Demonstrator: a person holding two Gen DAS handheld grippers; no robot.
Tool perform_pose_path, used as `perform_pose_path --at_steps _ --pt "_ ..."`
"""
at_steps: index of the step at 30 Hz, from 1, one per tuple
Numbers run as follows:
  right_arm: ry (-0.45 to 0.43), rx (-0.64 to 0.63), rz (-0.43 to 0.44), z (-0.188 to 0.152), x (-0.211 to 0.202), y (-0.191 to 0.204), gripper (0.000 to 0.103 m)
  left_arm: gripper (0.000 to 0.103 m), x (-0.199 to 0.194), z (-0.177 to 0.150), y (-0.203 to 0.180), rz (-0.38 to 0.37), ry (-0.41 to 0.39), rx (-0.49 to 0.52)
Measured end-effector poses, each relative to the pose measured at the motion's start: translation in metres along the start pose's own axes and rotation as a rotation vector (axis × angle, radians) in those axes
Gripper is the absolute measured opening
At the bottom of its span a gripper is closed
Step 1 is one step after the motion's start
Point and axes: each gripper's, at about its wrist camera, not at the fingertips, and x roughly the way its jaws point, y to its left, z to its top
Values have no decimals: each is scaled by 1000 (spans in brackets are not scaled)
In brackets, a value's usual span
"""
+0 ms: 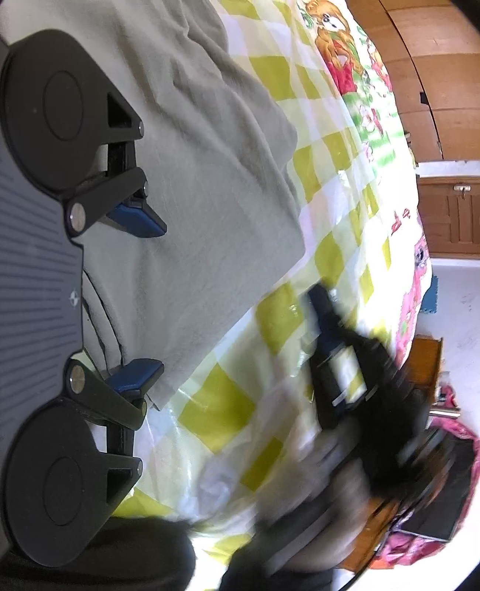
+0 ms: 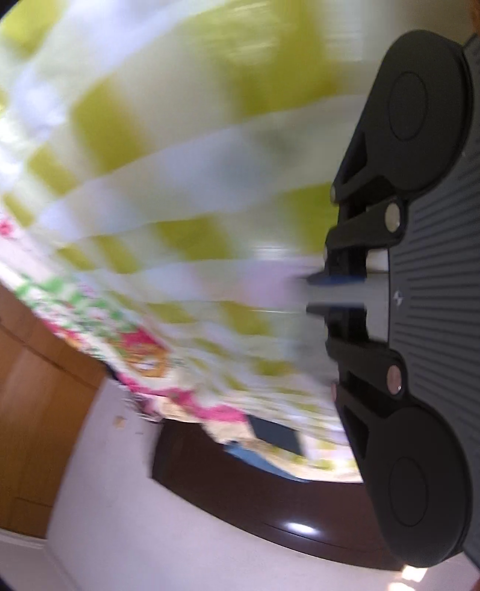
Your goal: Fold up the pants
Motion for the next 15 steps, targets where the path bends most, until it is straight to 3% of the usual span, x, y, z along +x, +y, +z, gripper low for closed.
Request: perform_pose_path --at_steps 1,2,4,7,12,15 --pt "41 1 -21 -14 0 0 42 85 -5 -1 2 1 -2 -13" --pt "74 -10 -40 -24 0 0 44 85 -9 -3 3 8 1 -21" --pt "80 -24 -38 -40 3 2 42 85 -19 -8 4 27 4 -27" --pt "85 27 38 -41 10 7 44 85 -35 -15 4 59 1 -29" --pt "154 -14 37 -42 34 17 43 85 -48 -20 9 75 -17 -50" --pt "147 76 75 -42 40 4 39 85 -51 -18 14 106 -34 -30"
